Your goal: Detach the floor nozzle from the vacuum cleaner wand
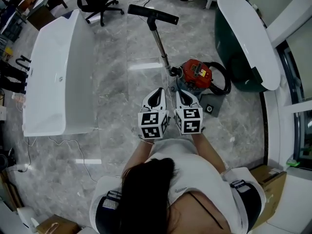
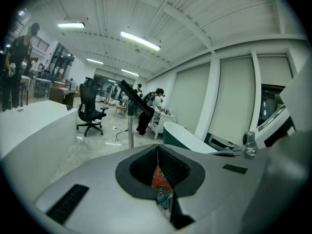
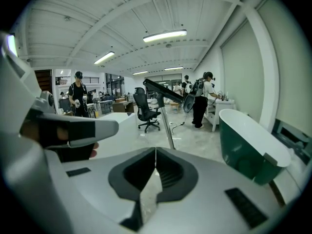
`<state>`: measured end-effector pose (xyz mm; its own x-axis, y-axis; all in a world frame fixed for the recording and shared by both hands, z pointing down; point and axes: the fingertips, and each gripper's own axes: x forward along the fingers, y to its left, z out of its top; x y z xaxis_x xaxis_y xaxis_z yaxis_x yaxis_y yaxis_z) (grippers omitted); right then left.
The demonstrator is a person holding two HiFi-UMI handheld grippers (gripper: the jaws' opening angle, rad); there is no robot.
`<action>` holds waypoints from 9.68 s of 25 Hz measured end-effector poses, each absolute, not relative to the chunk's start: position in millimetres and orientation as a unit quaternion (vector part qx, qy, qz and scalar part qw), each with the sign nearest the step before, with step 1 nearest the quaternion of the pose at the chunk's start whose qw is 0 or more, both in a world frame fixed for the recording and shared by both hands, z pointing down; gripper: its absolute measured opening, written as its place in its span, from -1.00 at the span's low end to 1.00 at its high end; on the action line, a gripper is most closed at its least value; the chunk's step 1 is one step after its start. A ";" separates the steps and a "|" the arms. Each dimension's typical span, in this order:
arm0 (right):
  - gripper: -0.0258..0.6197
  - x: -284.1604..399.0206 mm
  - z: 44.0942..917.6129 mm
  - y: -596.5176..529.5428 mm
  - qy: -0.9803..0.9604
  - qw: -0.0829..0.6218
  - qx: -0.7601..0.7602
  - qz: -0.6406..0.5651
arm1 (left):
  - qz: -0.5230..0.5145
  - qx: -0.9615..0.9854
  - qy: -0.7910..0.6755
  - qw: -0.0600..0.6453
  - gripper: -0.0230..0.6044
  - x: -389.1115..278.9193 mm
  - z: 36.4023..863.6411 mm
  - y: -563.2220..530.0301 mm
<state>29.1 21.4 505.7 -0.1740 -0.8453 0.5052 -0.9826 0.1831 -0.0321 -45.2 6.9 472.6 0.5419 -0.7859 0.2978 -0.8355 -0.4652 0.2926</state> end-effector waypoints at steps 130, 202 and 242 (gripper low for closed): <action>-0.46 82.7 494.8 -236.8 -0.875 0.174 0.433 0.133 | 0.073 0.762 -0.600 0.232 -0.91 8.4 507.5 -217.0; 0.00 22.8 466.8 -374.7 -0.820 0.373 0.381 -0.207 | 0.086 0.732 -0.624 0.261 -0.91 -53.6 541.4 -290.4; -0.23 12.7 468.5 -378.5 -0.806 0.394 0.364 -0.249 | 0.073 0.758 -0.593 0.261 -0.90 -49.6 540.7 -301.0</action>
<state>12.7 -378.5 468.5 -0.4232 -0.7841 0.4540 -0.3906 0.6100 0.6894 -49.6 -301.0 540.7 0.2867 -0.8609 0.4204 -0.9373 -0.1613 0.3089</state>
